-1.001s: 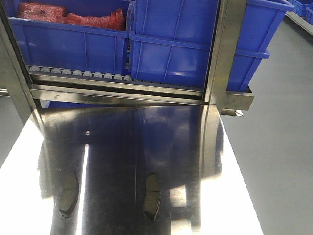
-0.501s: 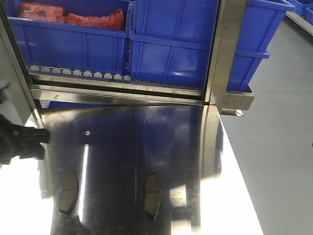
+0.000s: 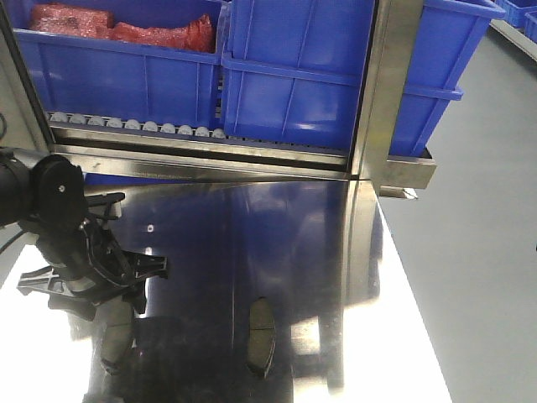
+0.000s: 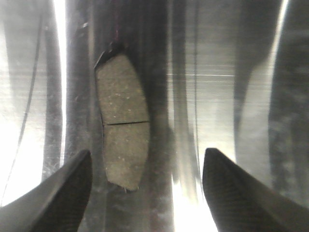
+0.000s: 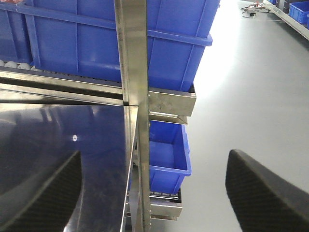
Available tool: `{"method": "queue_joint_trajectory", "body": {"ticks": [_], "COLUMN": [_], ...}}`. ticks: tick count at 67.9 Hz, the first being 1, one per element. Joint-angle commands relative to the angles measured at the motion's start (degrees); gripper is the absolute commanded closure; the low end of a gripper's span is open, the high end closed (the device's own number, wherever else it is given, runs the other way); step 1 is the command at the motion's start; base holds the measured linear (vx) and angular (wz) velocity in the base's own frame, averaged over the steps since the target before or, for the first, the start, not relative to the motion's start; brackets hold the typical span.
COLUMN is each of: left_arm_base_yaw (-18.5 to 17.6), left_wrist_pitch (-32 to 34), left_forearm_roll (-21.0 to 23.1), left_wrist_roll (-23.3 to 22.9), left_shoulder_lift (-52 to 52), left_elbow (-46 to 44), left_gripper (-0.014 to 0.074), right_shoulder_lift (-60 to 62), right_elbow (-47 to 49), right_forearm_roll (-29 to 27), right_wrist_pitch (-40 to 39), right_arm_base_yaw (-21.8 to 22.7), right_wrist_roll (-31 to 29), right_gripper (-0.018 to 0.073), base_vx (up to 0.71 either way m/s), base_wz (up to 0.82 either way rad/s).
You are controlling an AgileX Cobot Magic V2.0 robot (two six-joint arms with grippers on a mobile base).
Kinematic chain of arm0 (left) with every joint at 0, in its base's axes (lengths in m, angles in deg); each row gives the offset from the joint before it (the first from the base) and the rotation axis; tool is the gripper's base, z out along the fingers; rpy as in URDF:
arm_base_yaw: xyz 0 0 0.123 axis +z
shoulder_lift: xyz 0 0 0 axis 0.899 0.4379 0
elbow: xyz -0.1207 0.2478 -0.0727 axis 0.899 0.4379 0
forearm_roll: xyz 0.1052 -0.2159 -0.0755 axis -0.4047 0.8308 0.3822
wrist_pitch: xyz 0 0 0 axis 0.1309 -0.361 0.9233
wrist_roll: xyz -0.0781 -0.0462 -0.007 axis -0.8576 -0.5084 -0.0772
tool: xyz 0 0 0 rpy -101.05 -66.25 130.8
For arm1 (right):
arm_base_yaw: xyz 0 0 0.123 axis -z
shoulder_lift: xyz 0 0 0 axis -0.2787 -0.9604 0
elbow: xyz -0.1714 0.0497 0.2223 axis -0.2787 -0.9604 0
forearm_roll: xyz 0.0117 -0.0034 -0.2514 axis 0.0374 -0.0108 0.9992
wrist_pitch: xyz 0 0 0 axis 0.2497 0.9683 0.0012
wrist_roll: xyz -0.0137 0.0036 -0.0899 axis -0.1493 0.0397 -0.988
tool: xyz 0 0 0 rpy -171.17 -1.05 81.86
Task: Move and align brake pads A on conveyor
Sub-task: 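Close the left gripper on the brake pad and lift it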
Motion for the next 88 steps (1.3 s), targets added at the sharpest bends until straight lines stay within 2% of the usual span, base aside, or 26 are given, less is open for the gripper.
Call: {"method": "queue_joint_trajectory", "body": {"ticks": [1, 19, 46, 88], "left_arm_base_yaw": [-0.4, -0.1, 2.8, 1.4], "left_wrist_pitch": [1.2, 1.9, 4.0, 5.1], "left_forearm_roll": [0.2, 0.2, 0.4, 0.0], "left_wrist_roll": [-1.2, -1.2, -1.2, -1.2], "left_shoulder_lift": [-1.1, 2.5, 4.5, 5.2], "left_elbow": [-1.7, -1.7, -1.7, -2.1], "left_gripper": [0.0136, 0.0136, 0.0136, 0.0136], "right_shoulder_lift": [-0.4, -0.4, -0.4, -0.4], "right_elbow": [1.5, 1.5, 1.5, 1.5], "right_forearm_roll": [0.3, 0.3, 0.3, 0.3], "right_wrist_pitch": [-3.9, -3.9, -3.9, -3.9], "right_arm_base_yaw": [0.0, 0.0, 0.0, 0.0], "right_wrist_roll": [-0.2, -0.2, -0.2, -0.2], "right_gripper": [-0.0033, -0.0033, -0.0033, -0.0033], "base_vx": [0.00, 0.00, 0.00, 0.00], "base_wz": [0.00, 0.00, 0.00, 0.00]}}
